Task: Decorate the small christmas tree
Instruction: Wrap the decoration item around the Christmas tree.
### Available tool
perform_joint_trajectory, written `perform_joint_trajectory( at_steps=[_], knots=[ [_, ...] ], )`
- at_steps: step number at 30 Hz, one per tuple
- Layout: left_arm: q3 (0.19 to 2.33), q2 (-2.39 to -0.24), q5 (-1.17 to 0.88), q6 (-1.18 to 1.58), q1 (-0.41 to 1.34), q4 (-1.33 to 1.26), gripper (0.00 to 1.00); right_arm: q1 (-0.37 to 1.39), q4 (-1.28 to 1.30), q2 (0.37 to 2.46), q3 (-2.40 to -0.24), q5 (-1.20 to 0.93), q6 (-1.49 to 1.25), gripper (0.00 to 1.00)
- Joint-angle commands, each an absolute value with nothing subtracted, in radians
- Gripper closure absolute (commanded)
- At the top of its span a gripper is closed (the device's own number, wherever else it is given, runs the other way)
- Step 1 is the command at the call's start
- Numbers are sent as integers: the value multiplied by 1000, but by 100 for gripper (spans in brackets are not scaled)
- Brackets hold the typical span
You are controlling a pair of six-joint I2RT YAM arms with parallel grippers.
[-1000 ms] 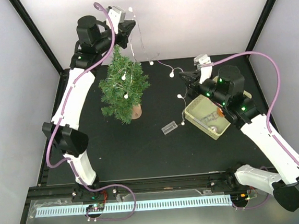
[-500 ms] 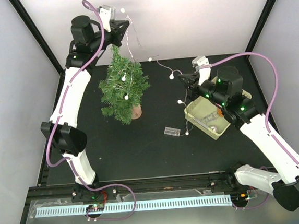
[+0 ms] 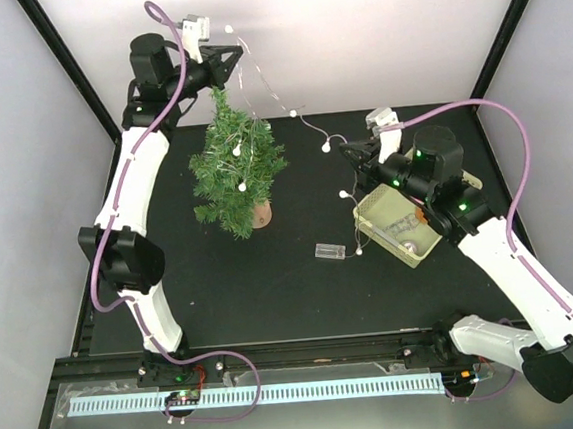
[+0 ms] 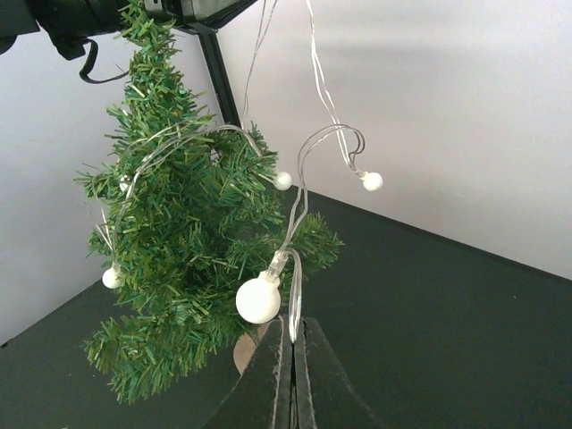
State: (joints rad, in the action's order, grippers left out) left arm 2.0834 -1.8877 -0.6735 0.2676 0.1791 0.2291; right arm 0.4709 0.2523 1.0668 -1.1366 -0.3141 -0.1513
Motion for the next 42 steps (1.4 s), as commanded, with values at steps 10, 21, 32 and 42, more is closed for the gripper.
perform_joint_trajectory(
  at_steps=[10,21,32,42],
  knots=[
    [2003,-1942,-795,328,132,155,94,474,210,1114,-1155,-329,-139,99],
    [1865,-1917,-819,325,95,130,94,474,209,1146,-1175,-334,-160,99],
    [1655,-1809,-834,328,41,59,89,474,269,1338,-1572,-302,-102,99],
    [1479,-1712,-838,287,-4,2,89,506,178,1502,-1870,-507,-151,99]
  ],
)
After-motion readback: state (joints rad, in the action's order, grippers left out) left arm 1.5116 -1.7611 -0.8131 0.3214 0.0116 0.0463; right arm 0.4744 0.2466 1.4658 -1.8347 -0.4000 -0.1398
